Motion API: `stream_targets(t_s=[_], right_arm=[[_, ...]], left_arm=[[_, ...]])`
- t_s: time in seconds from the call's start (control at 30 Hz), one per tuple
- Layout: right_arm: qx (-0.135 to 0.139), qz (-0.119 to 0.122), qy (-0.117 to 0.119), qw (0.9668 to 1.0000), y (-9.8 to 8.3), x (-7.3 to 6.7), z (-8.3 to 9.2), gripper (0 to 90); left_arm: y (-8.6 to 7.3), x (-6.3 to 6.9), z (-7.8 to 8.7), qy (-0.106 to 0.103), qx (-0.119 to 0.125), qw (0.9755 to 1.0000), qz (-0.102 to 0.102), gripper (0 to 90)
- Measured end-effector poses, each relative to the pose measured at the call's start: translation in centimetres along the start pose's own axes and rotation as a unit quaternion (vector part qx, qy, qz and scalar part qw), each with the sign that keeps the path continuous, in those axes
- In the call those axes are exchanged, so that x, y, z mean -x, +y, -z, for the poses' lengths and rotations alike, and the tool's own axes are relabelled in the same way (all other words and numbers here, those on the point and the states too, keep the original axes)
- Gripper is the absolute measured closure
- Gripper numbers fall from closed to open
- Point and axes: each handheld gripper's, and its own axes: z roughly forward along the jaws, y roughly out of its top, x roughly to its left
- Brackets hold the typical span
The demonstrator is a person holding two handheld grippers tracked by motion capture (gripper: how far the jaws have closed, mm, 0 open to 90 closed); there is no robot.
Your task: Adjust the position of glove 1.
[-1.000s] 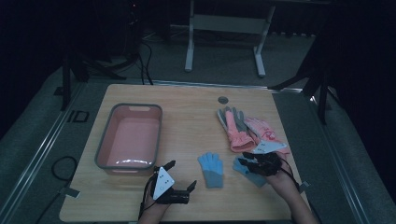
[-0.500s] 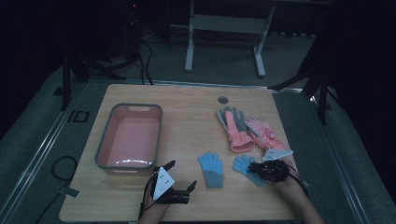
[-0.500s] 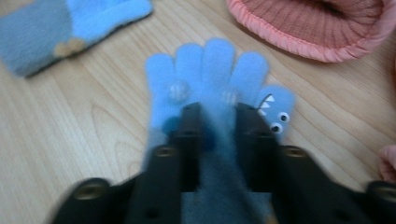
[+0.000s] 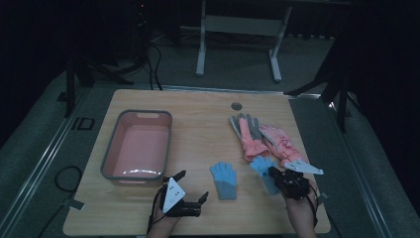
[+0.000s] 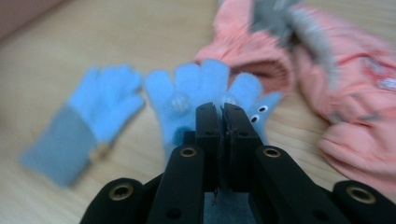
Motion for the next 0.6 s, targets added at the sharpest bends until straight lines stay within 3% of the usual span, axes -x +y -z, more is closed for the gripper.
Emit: stream_targets(t_s=[0.03,0.17,0.23,0.27,0.37,0.4,0.43,0.57,0.6], right_arm=[[0.007,-0.031,-0.036,0.9988,-0.1,-0.8,0.6,85.9],[0.007,-0.09,-0.065,0.9938,-1.5,-1.3,0.2,85.9],[0.006,-0.1,-0.074,0.9922,-1.9,-1.4,-0.1,85.9],[0.002,-0.125,-0.094,0.9876,-3.1,-1.3,-1.1,85.9],[0.002,-0.135,-0.096,0.9861,-3.4,-1.2,-1.4,85.8],[-0.001,-0.144,-0.097,0.9848,-3.8,-1.1,-1.8,85.8],[-0.015,-0.144,-0.112,0.983,-4.7,-1.1,-3.1,85.3],[-0.021,-0.146,-0.115,0.9823,-5.3,-1.1,-3.8,83.9],[-0.021,-0.144,-0.114,0.9828,-5.4,-1.2,-3.8,77.8]], left_arm=[[0.0,0.0,0.0,0.0,0.0,1.0,0.0,0.1],[0.0,0.0,0.0,0.0,0.0,1.0,0.002,0.1],[0.0,0.0,0.0,-0.001,0.0,1.0,0.002,0.1],[0.0,0.0,0.0,0.0,0.0,1.0,0.003,0.1],[0.0,0.0,0.0,0.0,0.001,1.0,0.002,0.1],[0.0,0.0,0.0,-0.001,0.002,1.0,0.003,0.1],[0.0,0.0,0.0,-0.001,0.003,1.0,0.003,0.1],[0.0,0.0,0.0,-0.002,0.001,1.0,0.002,0.1],[0.0,0.0,0.0,-0.003,0.001,1.0,0.001,0.1]])
